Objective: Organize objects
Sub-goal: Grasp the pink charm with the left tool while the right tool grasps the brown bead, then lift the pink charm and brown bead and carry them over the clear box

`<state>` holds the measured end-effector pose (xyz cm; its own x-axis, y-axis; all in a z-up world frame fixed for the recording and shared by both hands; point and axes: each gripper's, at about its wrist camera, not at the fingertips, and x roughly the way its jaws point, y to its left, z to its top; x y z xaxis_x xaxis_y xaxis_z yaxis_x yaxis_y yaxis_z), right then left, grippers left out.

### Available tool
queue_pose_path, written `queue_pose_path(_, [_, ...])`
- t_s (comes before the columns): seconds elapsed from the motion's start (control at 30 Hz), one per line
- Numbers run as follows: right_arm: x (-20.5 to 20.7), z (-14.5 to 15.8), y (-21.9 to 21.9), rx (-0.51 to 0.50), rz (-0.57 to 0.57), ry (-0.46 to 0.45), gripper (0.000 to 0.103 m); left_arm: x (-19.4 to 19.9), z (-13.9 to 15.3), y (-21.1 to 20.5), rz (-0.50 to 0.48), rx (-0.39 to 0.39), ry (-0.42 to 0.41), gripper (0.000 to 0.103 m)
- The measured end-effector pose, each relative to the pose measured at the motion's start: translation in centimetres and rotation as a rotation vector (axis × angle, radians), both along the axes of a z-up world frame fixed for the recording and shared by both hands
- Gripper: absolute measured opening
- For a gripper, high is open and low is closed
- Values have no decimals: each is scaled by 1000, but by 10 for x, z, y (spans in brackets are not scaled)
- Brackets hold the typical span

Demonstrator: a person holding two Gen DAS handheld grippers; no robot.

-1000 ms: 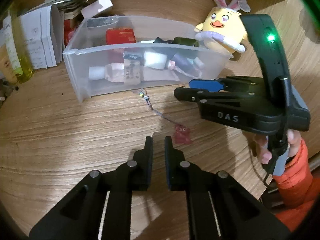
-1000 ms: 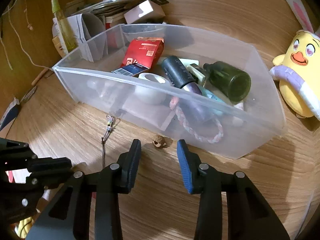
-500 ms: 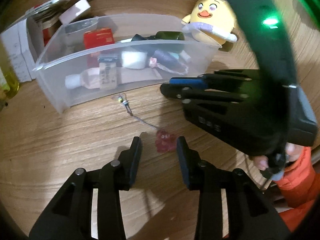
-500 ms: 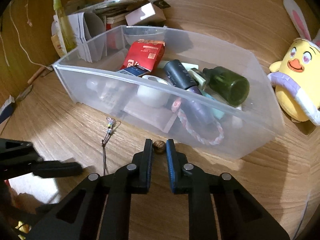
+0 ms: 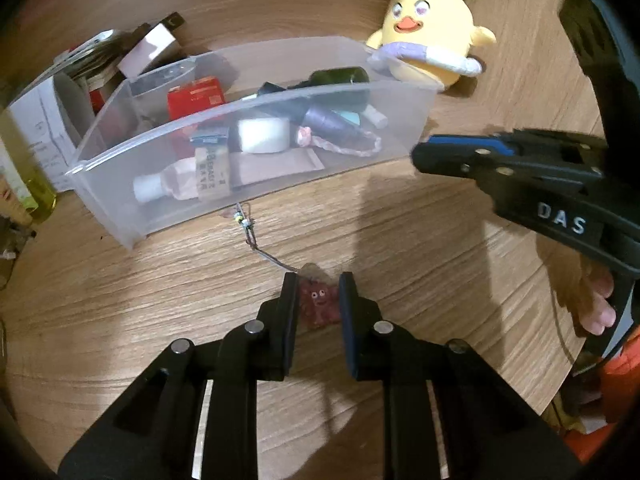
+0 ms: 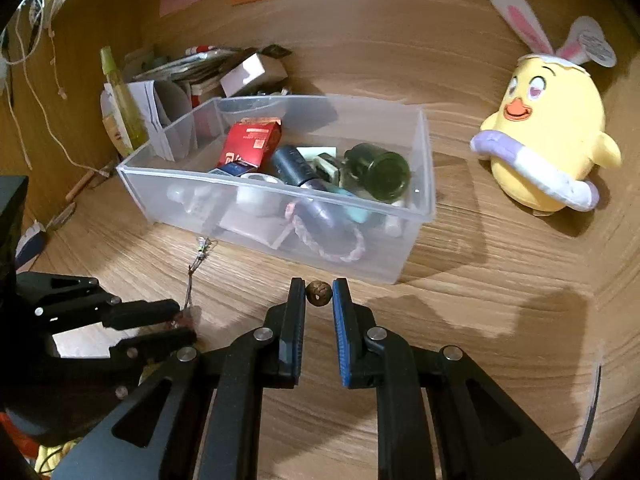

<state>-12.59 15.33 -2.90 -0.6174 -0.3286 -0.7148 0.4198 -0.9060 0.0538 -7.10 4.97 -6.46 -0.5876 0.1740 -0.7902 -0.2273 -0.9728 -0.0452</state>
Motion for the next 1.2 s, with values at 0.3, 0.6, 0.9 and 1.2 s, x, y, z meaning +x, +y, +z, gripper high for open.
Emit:
queue_pose_path(0.3, [15,28,4,-51,8,80,12,10,44,-8,38,30,126,19])
queue_pose_path(0.6, [17,56,3,-83,16,149,12,11,85,-15,80,54,244,19])
queue_pose_path(0.9, [8,71,-7,-78,31,197,12,3,114,-21,106,76,327,19])
queue_pose_path(1.2, [-12,86,-14,-94,26,230,12,-23,132,-31,126,124,366,19])
